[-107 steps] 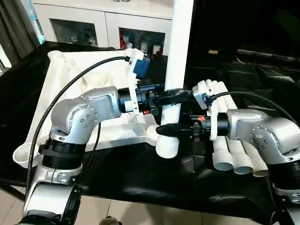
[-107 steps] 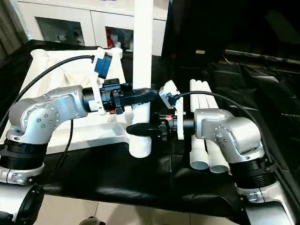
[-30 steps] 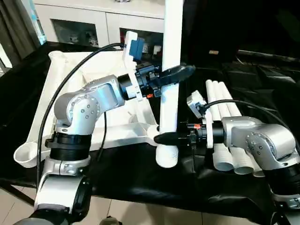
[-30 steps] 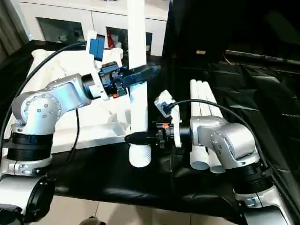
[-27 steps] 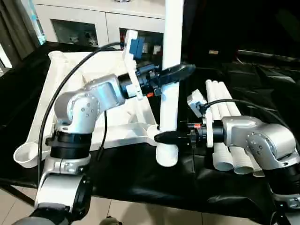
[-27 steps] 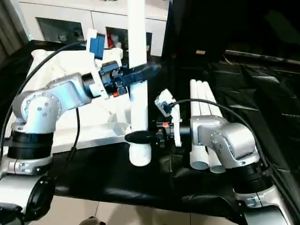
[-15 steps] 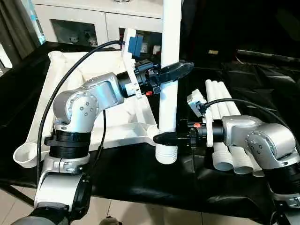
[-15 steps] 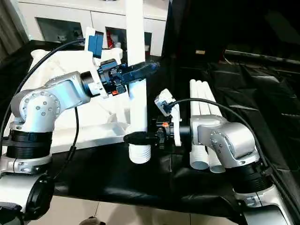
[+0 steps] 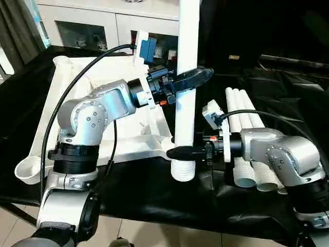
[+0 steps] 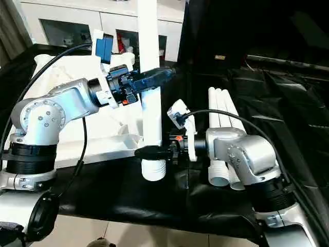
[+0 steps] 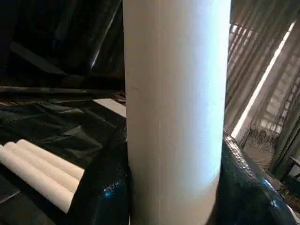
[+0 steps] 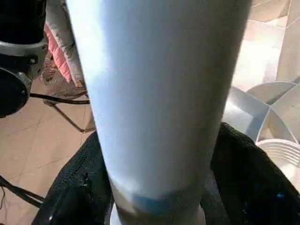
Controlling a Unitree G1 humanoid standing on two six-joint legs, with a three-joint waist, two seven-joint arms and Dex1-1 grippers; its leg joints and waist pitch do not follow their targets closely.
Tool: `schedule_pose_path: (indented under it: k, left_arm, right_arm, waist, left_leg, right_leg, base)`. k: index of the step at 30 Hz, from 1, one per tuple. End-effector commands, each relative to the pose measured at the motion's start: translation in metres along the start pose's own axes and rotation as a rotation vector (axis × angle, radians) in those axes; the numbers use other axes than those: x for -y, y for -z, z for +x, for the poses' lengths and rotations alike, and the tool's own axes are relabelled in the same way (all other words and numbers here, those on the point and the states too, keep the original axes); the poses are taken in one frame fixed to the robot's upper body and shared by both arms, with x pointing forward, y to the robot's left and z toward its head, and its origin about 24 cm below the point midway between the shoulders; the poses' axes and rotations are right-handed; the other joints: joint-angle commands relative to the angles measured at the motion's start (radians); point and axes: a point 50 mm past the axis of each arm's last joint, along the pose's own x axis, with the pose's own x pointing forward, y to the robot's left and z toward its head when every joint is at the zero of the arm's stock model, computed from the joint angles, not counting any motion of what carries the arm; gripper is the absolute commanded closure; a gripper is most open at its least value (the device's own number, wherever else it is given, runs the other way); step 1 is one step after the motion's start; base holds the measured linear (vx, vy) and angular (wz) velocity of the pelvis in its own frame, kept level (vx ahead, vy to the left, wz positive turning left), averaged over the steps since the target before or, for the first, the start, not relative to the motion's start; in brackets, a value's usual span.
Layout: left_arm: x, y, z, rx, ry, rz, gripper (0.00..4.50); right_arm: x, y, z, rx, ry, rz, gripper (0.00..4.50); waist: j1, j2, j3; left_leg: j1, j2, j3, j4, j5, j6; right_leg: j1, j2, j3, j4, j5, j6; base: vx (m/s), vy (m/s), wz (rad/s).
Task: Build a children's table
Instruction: Pick table leg
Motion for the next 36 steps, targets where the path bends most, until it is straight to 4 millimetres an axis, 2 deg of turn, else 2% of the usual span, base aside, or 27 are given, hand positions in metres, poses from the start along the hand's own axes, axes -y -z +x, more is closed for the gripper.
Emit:
schedule_pose_path:
  k: [1,6,8,10,16,17,21,23,24,26,28,31,32,36]
  left_arm:
    - [0.006,-0.006,0.003,-0.001,0.033,0.025,2.73]
    - [0.006,-0.006,0.002,-0.005,0.033,0.026,2.73]
    - [0.006,-0.006,0.002,-0.005,0.033,0.026,2.73]
    - [0.006,-0.006,0.002,-0.005,0.032,0.025,2.73]
    - [0.005,-0.006,0.002,-0.009,0.024,0.050,2.73]
    - [0.005,-0.006,0.002,-0.011,0.020,0.038,2.17]
    - [0.005,-0.007,0.003,-0.004,0.028,0.011,1.92]
    - [0.004,-0.010,0.004,0.018,0.010,0.037,1.57]
    - [-0.001,-0.015,0.005,0.075,-0.048,0.089,1.52]
    - [-0.004,-0.021,0.005,0.160,-0.085,0.106,1.51]
    - [-0.005,-0.025,0.005,0.205,-0.097,0.116,1.50]
    - [-0.010,-0.041,-0.001,0.398,-0.145,0.066,1.50]
    - [-0.016,-0.052,-0.009,0.522,-0.191,0.014,1.50]
    - [-0.022,-0.057,-0.021,0.605,-0.228,-0.018,1.50]
  right_arm:
    - [0.002,-0.002,-0.003,0.008,0.015,-0.002,1.70]
    - [0.001,-0.002,-0.003,0.011,0.006,0.007,2.12]
    - [0.001,-0.002,-0.003,0.011,0.004,0.008,2.12]
    - [0.001,-0.002,-0.003,0.010,0.001,0.009,2.41]
    - [0.000,0.000,-0.003,0.003,-0.005,0.010,2.57]
    - [0.000,0.001,-0.003,0.004,-0.002,0.008,2.57]
    - [0.001,0.001,-0.002,0.008,0.005,0.003,2.57]
    - [0.002,0.000,-0.001,0.020,0.016,0.001,2.57]
    - [0.004,-0.001,0.001,0.048,0.040,0.001,2.57]
    - [0.006,-0.004,0.001,0.093,0.068,-0.003,2.57]
    - [0.008,-0.006,0.002,0.120,0.085,-0.005,2.59]
    - [0.015,-0.016,0.001,0.241,0.159,-0.004,2.59]
    - [0.019,-0.021,0.001,0.314,0.209,-0.022,2.59]
    - [0.021,-0.023,0.003,0.370,0.251,-0.042,2.59]
  waist:
    - [0.002,0.002,-0.081]
    - [0.002,0.003,-0.082]
    - [0.001,0.003,-0.082]
    - [0.001,0.003,-0.082]
    - [0.002,0.004,-0.081]
    - [0.002,0.003,-0.082]
    - [0.002,0.002,-0.081]
    - [0.002,0.002,-0.081]
    - [0.001,0.000,-0.080]
    - [0.001,0.002,-0.082]
    - [0.003,0.000,-0.083]
    - [0.002,0.000,-0.083]
    - [0.002,-0.002,-0.083]
    - [0.000,-0.002,-0.082]
  left_leg:
    - [0.010,0.005,0.004,-0.057,-0.080,-0.016]
    - [0.011,0.006,0.004,-0.057,-0.082,-0.018]
    - [0.010,0.005,0.004,-0.057,-0.083,-0.018]
    - [0.010,0.005,0.004,-0.057,-0.083,-0.017]
    - [0.011,0.005,0.004,-0.058,-0.089,-0.021]
    - [0.011,0.005,0.003,-0.058,-0.088,-0.021]
    - [0.010,0.005,0.004,-0.057,-0.085,-0.021]
    - [0.010,0.005,0.004,-0.057,-0.086,-0.020]
    - [0.009,0.006,0.004,-0.059,-0.087,-0.018]
    - [0.009,0.005,0.003,-0.058,-0.087,-0.021]
    - [0.009,0.005,0.003,-0.057,-0.082,-0.021]
    - [0.008,0.004,0.004,-0.056,-0.077,-0.018]
    - [0.006,0.002,0.005,-0.055,-0.086,-0.022]
    - [0.009,0.002,0.003,-0.058,-0.088,-0.017]
  right_leg:
    - [0.062,-0.050,0.026,-0.067,0.007,-0.224]
    - [0.062,-0.050,0.026,-0.066,0.016,-0.226]
    - [0.063,-0.050,0.026,-0.066,0.019,-0.226]
    - [0.062,-0.050,0.026,-0.066,0.018,-0.226]
    - [0.062,-0.050,0.026,-0.067,0.008,-0.225]
    - [0.063,-0.050,0.026,-0.067,0.008,-0.223]
    - [0.062,-0.050,0.026,-0.067,0.013,-0.227]
    - [0.062,-0.050,0.026,-0.067,0.011,-0.226]
    - [0.062,-0.052,0.026,-0.070,0.003,-0.224]
    - [0.064,-0.052,0.026,-0.069,0.006,-0.223]
    - [0.066,-0.053,0.026,-0.068,0.018,-0.222]
    - [0.064,-0.053,0.026,-0.066,0.038,-0.230]
    - [0.064,-0.053,0.025,-0.068,0.035,-0.238]
    - [0.064,-0.050,0.024,-0.069,0.023,-0.224]
  base:
    - [0.000,0.000,0.00]
    - [0.000,0.000,0.00]
    - [0.000,0.000,0.00]
    - [0.000,0.000,0.00]
    - [0.000,0.000,0.00]
    - [0.000,0.000,0.00]
    - [0.000,0.000,0.00]
    - [0.000,0.000,0.00]
    - [0.000,0.000,0.00]
    - [0.000,0.000,0.00]
    - [0.000,0.000,0.00]
    - [0.000,0.000,0.00]
    - [0.000,0.000,0.00]
    - [0.000,0.000,0.00]
